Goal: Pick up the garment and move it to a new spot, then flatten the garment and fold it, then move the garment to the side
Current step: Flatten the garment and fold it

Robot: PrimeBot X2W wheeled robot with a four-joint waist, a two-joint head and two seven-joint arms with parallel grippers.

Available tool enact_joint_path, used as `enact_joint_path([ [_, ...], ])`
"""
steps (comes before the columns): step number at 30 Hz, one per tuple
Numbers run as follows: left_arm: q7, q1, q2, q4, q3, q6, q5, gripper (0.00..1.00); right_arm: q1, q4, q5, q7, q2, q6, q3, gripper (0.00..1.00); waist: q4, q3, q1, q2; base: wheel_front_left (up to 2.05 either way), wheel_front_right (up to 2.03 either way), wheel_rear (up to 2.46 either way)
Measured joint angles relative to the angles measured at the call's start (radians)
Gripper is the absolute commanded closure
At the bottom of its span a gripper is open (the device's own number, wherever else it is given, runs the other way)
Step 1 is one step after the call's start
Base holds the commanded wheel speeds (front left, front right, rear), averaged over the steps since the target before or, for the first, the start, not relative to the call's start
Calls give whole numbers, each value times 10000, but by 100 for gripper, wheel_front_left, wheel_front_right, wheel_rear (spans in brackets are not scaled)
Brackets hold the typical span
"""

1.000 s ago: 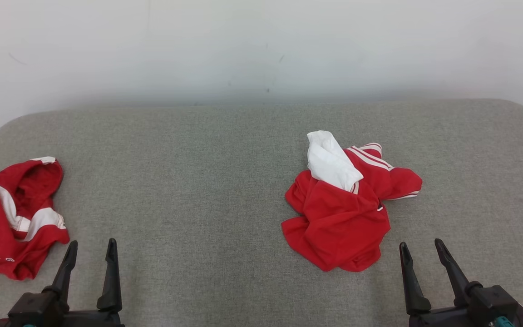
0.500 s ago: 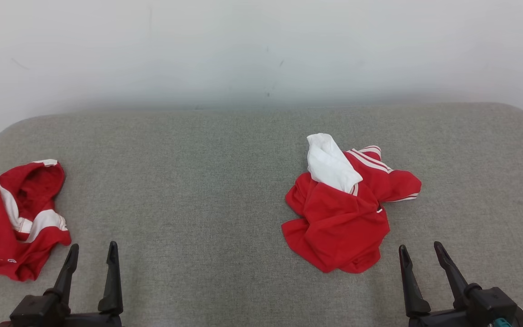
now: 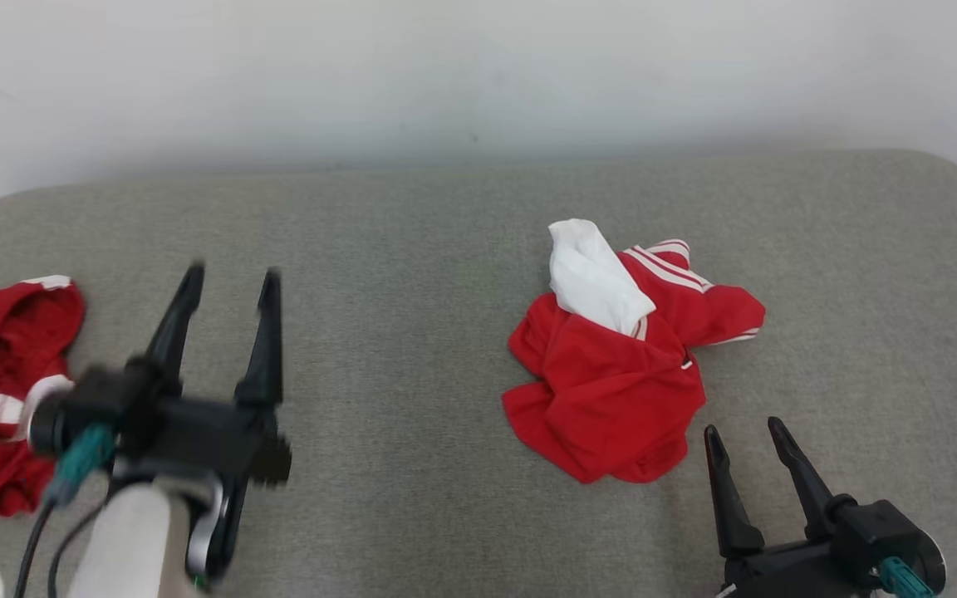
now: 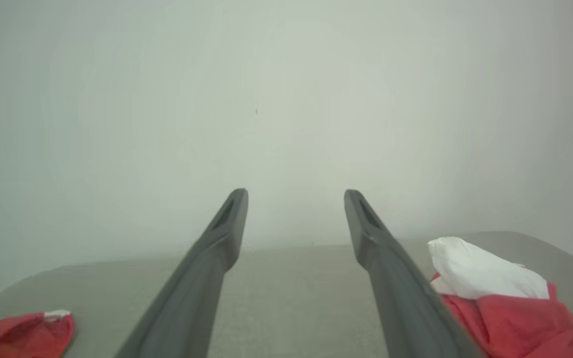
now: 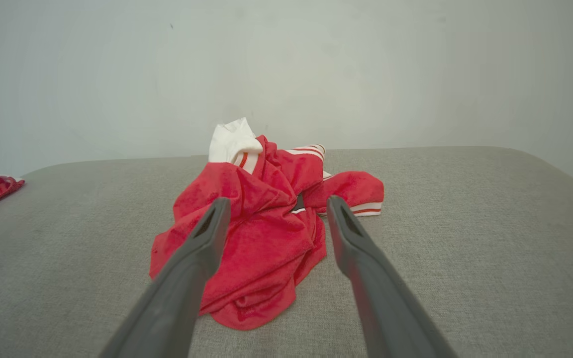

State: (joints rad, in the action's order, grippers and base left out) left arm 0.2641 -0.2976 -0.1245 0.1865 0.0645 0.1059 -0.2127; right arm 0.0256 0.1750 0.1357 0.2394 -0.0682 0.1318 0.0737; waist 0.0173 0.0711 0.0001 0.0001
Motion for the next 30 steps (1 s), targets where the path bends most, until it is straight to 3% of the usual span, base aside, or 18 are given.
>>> enact_joint_path([
  [5,-389,-2464,-219,734,1011,184,-257,0,399,238,46,79,35,0,186,0,-443,361,0,0,0,0,0],
  [14,-2462,-6032,-1881,1856,3958,251,-2291,0,934,767,387,221,150,0,353,0,-1678,1072,1,0,0,0,0],
  [23,-3745,-7436,-2673,3450,6577,253,-3994,0,1191,598,1110,245,163,0,635,0,-3165,1751,1,1,0,0,0],
  [30,-4082,-7728,-3262,4667,7636,251,-4671,0,1181,564,1289,245,163,0,640,0,-4056,2140,0,1,0,0,0],
])
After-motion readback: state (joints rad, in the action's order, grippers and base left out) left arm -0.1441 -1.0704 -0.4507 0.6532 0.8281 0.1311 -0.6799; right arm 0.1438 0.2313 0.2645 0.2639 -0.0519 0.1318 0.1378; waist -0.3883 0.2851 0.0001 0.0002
